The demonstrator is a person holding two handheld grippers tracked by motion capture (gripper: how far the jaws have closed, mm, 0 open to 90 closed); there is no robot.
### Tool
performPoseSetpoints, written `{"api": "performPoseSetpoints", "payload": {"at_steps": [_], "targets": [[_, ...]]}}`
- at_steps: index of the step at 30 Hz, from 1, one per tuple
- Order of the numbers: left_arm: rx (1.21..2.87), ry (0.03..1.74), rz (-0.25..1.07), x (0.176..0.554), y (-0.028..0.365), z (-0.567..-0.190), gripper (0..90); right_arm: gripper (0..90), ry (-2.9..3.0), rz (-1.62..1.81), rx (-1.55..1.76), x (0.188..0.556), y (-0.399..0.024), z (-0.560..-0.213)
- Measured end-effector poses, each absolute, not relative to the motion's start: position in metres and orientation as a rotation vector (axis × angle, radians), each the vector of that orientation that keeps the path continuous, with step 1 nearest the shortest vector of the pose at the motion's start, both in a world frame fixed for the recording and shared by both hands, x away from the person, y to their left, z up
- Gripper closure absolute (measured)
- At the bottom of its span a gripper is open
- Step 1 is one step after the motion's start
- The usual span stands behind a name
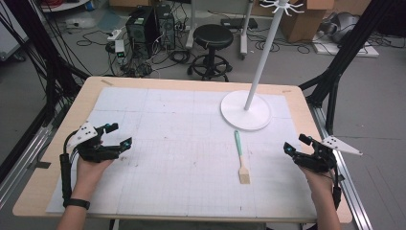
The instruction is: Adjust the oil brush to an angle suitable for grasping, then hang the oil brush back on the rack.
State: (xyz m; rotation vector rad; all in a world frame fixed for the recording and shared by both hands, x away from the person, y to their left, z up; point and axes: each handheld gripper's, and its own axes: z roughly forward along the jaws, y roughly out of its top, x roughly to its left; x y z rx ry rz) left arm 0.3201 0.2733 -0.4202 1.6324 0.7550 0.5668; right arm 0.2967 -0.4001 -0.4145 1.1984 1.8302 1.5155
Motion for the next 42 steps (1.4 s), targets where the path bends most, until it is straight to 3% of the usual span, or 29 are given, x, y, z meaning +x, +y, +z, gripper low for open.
{"api": "performPoseSetpoints", "payload": {"at_steps": [42], "targets": [[1.615, 0.747, 0.581, 0.3228, 0.2715, -0.4197, 17.3, 15.2, 1.813, 1.515, 1.208, 0.2931, -0.4061, -0.4139]]}}
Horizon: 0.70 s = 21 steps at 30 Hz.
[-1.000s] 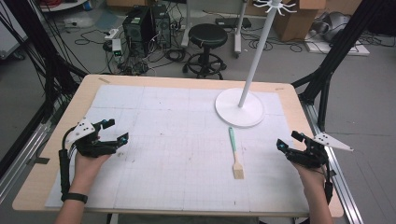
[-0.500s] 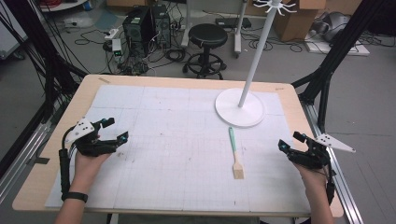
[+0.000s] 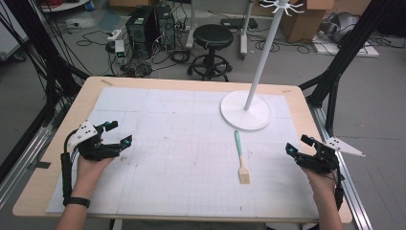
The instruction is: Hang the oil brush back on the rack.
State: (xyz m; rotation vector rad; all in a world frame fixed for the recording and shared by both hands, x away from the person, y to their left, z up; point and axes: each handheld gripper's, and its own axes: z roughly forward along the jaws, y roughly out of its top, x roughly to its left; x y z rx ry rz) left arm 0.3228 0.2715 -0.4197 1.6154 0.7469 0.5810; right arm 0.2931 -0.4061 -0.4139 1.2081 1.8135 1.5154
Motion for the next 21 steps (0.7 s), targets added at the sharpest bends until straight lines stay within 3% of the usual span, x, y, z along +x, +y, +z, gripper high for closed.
{"api": "performPoseSetpoints", "payload": {"at_steps": [21], "targets": [[1.627, 0.742, 0.579, 0.323, 0.270, -0.419, 17.1, 14.4, 1.913, 1.509, 1.180, 0.297, -0.381, -0.414]]}}
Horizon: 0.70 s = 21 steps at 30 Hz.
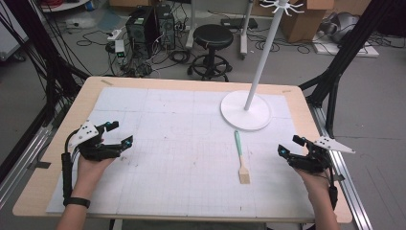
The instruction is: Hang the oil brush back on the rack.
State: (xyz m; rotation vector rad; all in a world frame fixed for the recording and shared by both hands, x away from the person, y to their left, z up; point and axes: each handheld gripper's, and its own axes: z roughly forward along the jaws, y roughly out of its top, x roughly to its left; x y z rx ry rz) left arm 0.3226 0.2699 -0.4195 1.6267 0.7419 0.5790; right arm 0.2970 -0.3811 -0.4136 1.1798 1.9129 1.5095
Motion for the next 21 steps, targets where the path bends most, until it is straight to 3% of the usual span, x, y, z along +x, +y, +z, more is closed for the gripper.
{"api": "performPoseSetpoints", "payload": {"at_steps": [21], "targets": [[1.635, 0.739, 0.565, 0.322, 0.267, -0.419, 17.1, 14.6, 2.140, 1.372, 1.148, 0.319, -0.300, -0.427]]}}
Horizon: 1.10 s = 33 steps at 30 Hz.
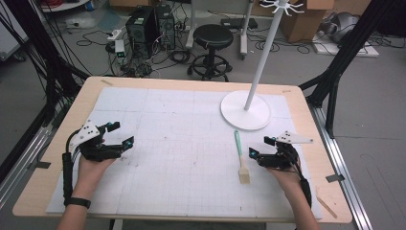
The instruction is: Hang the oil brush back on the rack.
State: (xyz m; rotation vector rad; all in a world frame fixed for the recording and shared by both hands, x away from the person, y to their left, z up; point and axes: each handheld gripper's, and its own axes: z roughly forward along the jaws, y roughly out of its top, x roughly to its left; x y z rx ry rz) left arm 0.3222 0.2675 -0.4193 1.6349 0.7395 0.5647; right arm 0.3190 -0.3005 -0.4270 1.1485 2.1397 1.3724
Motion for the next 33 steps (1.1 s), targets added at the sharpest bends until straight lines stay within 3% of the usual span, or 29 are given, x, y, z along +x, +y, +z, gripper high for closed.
{"api": "performPoseSetpoints", "payload": {"at_steps": [10, 23, 33], "targets": [[1.630, 0.723, 0.557, 0.321, 0.266, -0.419, 17.0, 17.4, 2.246, 1.266, 1.179, 0.324, -0.266, -0.437], [1.641, 0.728, 0.554, 0.322, 0.265, -0.420, 17.1, 47.7, 2.311, 1.127, 1.191, 0.324, -0.254, -0.446], [1.650, 0.728, 0.565, 0.321, 0.264, -0.420, 16.8, 62.1, 2.279, 1.058, 1.207, 0.321, -0.248, -0.449]]}}
